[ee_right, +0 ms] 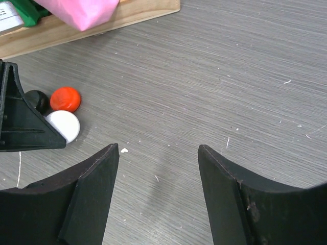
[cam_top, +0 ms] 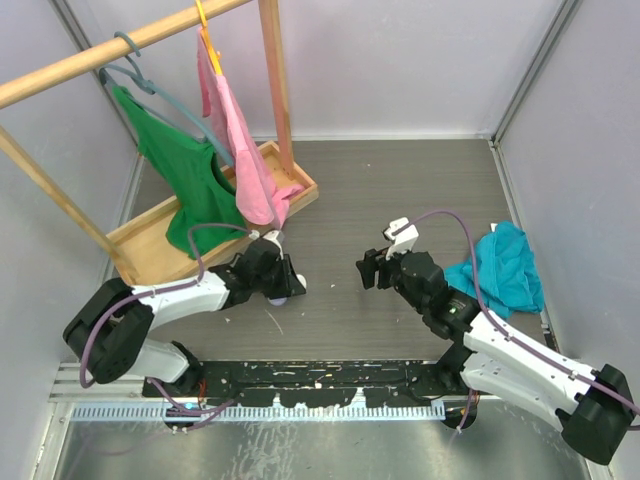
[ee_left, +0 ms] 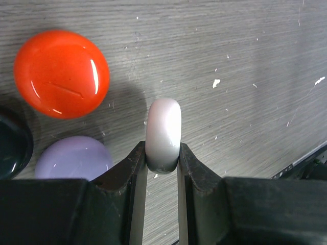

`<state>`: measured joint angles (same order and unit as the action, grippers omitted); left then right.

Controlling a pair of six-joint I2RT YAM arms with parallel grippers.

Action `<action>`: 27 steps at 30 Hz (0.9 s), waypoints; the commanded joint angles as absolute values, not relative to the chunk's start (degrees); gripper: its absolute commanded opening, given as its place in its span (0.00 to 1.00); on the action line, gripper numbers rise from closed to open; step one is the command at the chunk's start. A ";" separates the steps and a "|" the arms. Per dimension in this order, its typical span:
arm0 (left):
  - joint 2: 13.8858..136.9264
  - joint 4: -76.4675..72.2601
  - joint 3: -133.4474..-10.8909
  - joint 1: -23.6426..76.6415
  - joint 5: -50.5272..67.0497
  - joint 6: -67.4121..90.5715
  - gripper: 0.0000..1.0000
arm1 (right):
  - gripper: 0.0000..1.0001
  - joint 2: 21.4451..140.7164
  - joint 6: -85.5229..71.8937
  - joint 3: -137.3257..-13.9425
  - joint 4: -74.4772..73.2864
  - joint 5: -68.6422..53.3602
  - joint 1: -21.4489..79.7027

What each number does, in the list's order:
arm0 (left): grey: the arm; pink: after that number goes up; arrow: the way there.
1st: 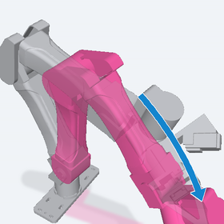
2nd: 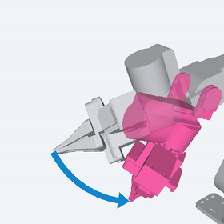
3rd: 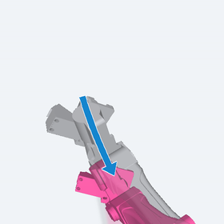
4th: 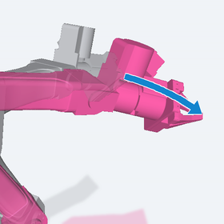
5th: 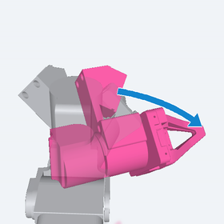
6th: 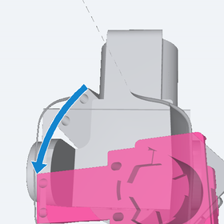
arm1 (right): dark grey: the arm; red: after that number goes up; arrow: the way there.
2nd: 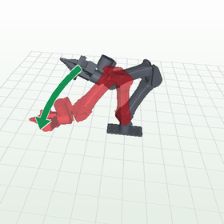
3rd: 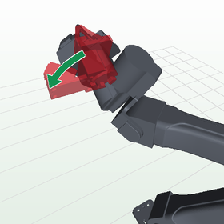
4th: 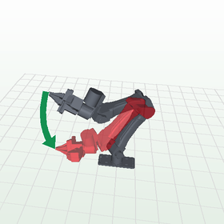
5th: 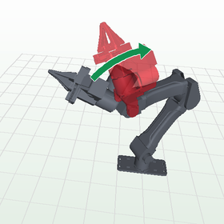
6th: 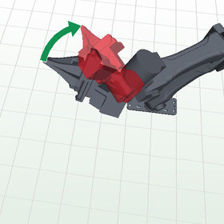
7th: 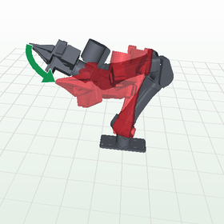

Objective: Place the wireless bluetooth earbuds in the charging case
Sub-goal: Place the charging case at the center of the board.

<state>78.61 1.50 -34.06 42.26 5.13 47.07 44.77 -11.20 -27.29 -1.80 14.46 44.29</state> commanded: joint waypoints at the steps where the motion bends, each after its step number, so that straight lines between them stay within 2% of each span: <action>1: 80.51 2.66 -37.50 41.99 3.43 50.36 0.17 | 0.69 43.04 -12.07 -26.75 3.49 17.04 44.47; 17: 81.07 8.33 -39.15 41.71 2.49 51.80 0.52 | 0.69 40.64 -12.95 -27.70 0.64 17.16 44.47; 23: 74.26 12.29 -38.37 41.68 1.50 51.48 0.59 | 0.70 39.53 -14.56 -30.16 -5.23 19.79 44.53; 27: 65.54 17.18 -36.98 41.51 -1.57 50.39 0.63 | 0.72 37.74 -16.25 -31.93 -10.19 23.68 44.49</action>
